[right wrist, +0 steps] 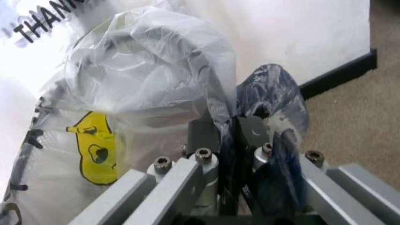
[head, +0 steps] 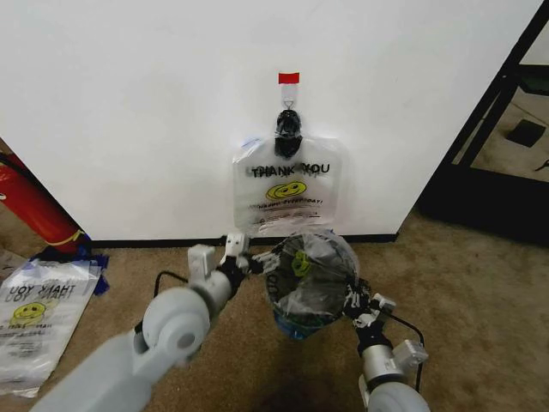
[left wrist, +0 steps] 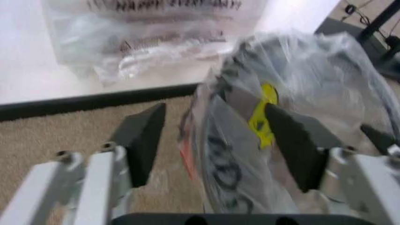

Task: Pick up the garbage bag from the wall and place it over the trash bin.

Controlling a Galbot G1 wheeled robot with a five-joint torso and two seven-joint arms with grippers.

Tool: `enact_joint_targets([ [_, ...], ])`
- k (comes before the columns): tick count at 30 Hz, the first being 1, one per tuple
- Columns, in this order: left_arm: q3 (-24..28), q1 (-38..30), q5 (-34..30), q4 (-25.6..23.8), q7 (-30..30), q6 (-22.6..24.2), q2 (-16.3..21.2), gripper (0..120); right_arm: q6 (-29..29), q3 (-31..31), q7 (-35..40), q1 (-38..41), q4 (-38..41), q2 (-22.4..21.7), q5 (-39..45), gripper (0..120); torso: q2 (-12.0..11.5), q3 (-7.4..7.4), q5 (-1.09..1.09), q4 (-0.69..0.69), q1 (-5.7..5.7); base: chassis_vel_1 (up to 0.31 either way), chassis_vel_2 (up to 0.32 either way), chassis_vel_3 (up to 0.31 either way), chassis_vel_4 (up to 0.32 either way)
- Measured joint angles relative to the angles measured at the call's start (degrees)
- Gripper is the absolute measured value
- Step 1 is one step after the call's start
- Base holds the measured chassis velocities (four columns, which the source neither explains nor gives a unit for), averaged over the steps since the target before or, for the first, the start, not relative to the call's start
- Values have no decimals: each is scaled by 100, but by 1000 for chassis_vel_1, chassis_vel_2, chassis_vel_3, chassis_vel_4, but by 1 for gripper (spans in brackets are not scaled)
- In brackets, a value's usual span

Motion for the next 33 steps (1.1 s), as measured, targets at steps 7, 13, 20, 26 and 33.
enact_joint_targets([
  [7,315,-29,38,-96,-122,269,28,38,115,-16,-18,-124,-2,111,-276,1,0,0,1,1,0,0,0,0,0],
  [13,597,-199,36,-126,-193,400,-2,17,210,-29,-22,-196,-2,168,-562,1,0,1,2,0,1,0,0,0,0],
  [20,968,-348,121,-45,-228,480,-86,0,298,2,-24,-224,-2,227,-848,1,0,1,1,1,1,0,0,0,0],
  [26,1426,-691,125,199,-385,593,-172,0,428,9,-28,-255,-25,295,-1154,1,-1,1,1,1,1,0,0,0,0],
  [33,2011,-1035,132,738,-529,638,-482,0,548,-53,-73,-274,-71,396,-1482,1,-1,1,1,1,1,0,0,0,0],
])
